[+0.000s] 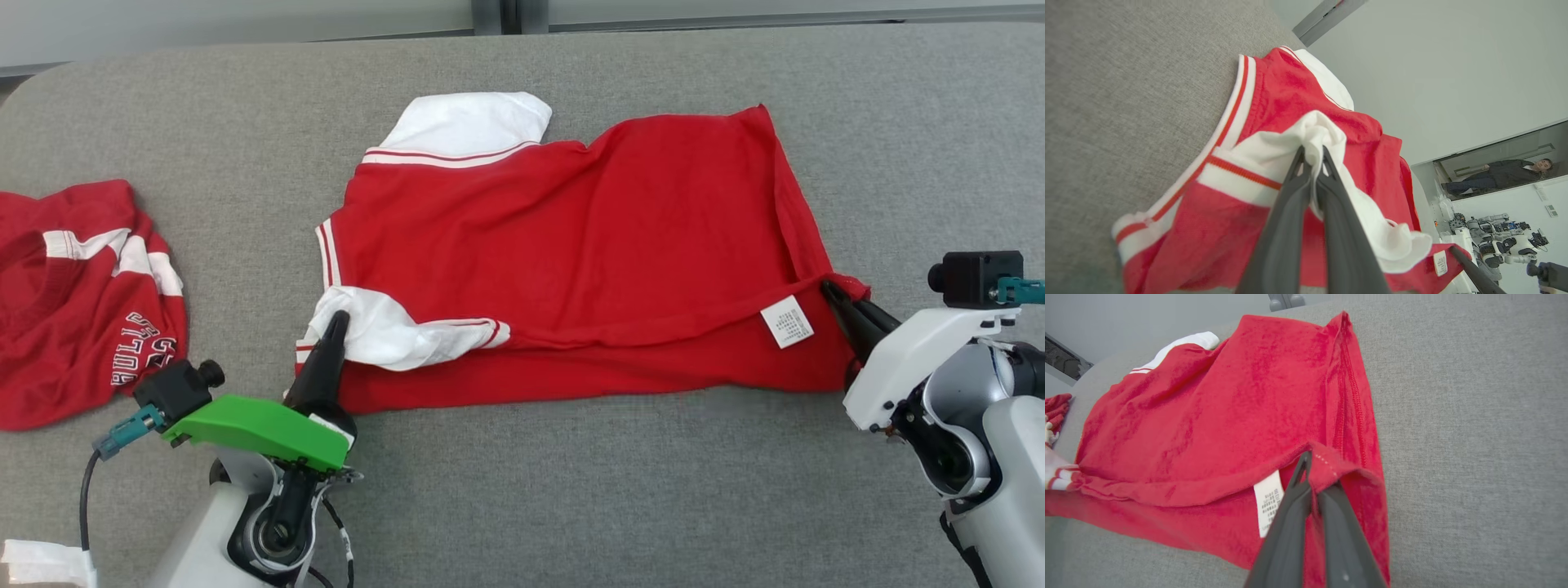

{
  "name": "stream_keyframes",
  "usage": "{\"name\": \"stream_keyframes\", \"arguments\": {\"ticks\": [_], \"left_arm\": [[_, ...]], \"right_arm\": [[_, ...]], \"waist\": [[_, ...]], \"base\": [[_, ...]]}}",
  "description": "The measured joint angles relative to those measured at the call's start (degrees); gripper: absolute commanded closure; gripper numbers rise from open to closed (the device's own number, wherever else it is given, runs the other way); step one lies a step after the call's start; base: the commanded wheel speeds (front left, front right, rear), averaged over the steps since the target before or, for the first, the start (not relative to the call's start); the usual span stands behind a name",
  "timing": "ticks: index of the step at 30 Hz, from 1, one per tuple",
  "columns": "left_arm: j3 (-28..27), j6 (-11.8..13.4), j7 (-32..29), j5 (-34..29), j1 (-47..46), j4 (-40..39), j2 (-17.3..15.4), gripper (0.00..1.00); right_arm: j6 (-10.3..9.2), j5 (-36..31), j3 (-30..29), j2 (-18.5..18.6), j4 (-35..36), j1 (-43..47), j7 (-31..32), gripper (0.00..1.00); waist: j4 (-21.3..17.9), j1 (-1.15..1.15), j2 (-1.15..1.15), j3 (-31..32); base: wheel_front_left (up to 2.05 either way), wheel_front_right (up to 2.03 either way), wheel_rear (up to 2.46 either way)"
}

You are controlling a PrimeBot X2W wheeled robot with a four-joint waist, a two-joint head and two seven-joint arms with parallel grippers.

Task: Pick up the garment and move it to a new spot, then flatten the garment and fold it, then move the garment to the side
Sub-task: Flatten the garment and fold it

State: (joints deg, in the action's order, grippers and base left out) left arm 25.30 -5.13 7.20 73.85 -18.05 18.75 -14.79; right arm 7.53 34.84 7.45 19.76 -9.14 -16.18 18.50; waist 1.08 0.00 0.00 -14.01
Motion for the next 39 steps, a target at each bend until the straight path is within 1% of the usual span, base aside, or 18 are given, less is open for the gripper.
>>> {"name": "stream_keyframes", "arguments": {"ticks": [4, 11, 12, 13, 14, 18, 21, 24, 27, 28, 30, 31, 37, 39], "left_arm": [[-0.3, 1.0, 1.0, -0.9, -1.0, 2.1, 0.8, 1.00], [0.2, 0.6, 1.7, -1.4, -2.4, 4.3, 1.9, 1.00], [0.3, 0.6, 1.8, -1.6, -2.8, 4.6, 2.1, 0.85], [0.5, 0.5, 2.1, -1.9, -3.1, 4.9, 2.3, 0.36], [0.5, 0.3, 2.3, -2.1, -3.3, 5.1, 2.4, 0.00], [0.6, 0.0, 4.0, -3.1, -4.5, 5.4, 2.7, 0.00], [-0.7, -0.2, 6.1, -4.9, -4.6, 4.8, 2.6, 0.00], [-2.0, 0.7, 7.2, -8.3, -4.3, 3.4, 1.6, 0.00], [-2.4, 3.1, 7.6, -12.9, -1.6, 1.9, 0.5, 0.00], [-2.4, 4.3, 7.6, -14.9, -0.2, 1.6, -0.1, 0.00], [-1.7, 6.4, 7.8, -18.8, 2.2, 0.6, -1.1, 0.00], [-1.3, 6.9, 7.8, -19.9, 3.0, 0.3, -1.1, 0.00], [1.3, 11.3, 7.8, -27.2, 5.8, -0.2, -1.2, 0.00], [1.5, 11.7, 7.8, -28.1, 5.7, 0.2, -0.8, 0.00]], "right_arm": [[0.00, 0.4, 0.7, -0.1, -1.8, -1.4, -2.0, 1.00], [0.00, -0.3, 1.5, 0.2, -5.2, -3.5, -5.3, 1.00], [0.00, -0.5, 1.4, 0.2, -5.8, -3.8, -5.6, 0.46], [0.00, -0.8, 1.3, 0.2, -6.5, -4.0, -5.7, 0.00], [0.00, -0.8, 1.4, 0.1, -7.0, -4.1, -5.7, 0.00], [0.00, -2.4, 0.8, 0.0, -9.0, -4.0, -6.4, 0.00], [-0.03, -3.7, -1.0, -0.1, -9.5, -3.9, -8.2, 0.00], [-0.03, -5.4, -3.7, -0.2, -9.1, -2.8, -10.0, 0.00], [-0.03, -7.4, -6.4, -0.7, -7.6, -0.5, -10.6, 0.00], [-0.03, -8.0, -7.4, -1.1, -6.8, 0.4, -10.6, 0.00], [-0.03, -9.4, -9.2, -1.9, -5.0, 2.1, -10.0, 0.00], [-0.03, -10.0, -9.7, -2.3, -4.3, 2.8, -9.6, 0.00], [-0.03, -12.4, -10.2, -5.5, -0.1, 6.0, -3.1, 0.00], [-0.02, -13.3, -9.9, -6.1, 0.1, 5.9, -0.7, 0.00]], "waist": [[0.3, 0.00, 0.00, -0.5], [0.7, 0.00, 0.00, -1.0], [0.7, 0.00, 0.00, -1.0], [0.8, 0.00, 0.00, -1.0], [0.8, 0.00, 0.00, -1.0], [1.1, 0.00, 0.00, -0.9], [1.3, 0.00, 0.00, -0.6], [1.5, 0.00, 0.00, -0.1], [1.6, 0.00, 0.00, 0.5], [1.6, 0.00, 0.00, 0.7], [1.6, 0.00, 0.00, 0.9], [1.5, 0.00, 0.00, 0.9], [1.2, 0.00, 0.00, 0.5], [1.1, 0.00, 0.00, 0.3]], "base": [[0.00, 0.00, 0.00], [0.00, 0.00, 0.00], [0.00, 0.00, 0.00], [0.00, 0.00, 0.00], [0.00, 0.00, 0.00], [0.00, 0.00, 0.00], [0.00, 0.00, 0.00], [0.00, 0.00, 0.00], [0.00, 0.00, 0.00], [0.00, 0.00, 0.00], [0.00, 0.00, 0.00], [0.00, 0.00, 0.00], [0.00, 0.00, 0.00], [0.00, 0.00, 0.00]]}}
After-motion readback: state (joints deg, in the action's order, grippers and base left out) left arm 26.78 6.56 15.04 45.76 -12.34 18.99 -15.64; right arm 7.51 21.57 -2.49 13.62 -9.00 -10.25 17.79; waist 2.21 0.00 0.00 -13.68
